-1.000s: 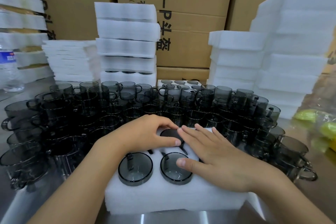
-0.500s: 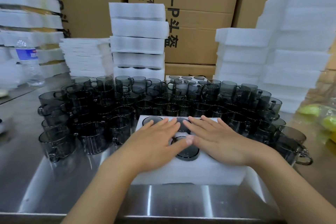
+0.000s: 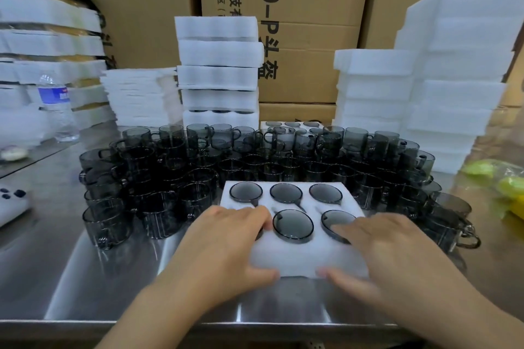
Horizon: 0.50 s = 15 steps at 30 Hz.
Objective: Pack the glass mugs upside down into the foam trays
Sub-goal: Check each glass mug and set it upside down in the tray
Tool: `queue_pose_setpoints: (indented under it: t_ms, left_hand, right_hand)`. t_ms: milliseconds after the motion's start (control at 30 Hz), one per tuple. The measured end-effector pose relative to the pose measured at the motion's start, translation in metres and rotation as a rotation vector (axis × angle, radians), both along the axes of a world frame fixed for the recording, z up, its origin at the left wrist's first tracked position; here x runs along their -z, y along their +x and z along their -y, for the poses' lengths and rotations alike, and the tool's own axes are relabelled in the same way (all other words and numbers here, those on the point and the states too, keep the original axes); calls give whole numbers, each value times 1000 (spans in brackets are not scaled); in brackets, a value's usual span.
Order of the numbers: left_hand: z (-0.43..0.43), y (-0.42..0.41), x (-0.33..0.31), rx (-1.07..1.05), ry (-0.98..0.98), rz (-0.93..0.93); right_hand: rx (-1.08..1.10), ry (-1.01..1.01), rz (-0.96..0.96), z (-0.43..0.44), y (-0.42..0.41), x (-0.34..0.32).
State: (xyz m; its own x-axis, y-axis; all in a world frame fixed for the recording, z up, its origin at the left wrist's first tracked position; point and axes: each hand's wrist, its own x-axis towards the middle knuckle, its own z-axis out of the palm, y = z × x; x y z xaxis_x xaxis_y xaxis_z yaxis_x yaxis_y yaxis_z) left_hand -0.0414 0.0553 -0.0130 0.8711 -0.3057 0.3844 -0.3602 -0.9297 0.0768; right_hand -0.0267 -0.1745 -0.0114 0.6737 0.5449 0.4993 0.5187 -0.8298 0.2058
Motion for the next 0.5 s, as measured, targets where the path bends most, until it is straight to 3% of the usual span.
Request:
queue_pose_setpoints:
  t_ms: [100, 267, 400, 500]
  left_hand:
    - [2, -4, 4, -21, 85, -13]
    - [6, -14, -16, -64, 222, -65]
    - [6, -17, -67, 17, 280, 221]
    - [4, 15, -110, -28, 229, 274]
  right_hand:
    - [17, -115, 33, 0, -2, 6]
    - [-26, -88, 152, 11, -1, -4]
    - [-46, 17, 253, 24, 6, -43]
    - [-13, 105, 234, 23, 35, -74]
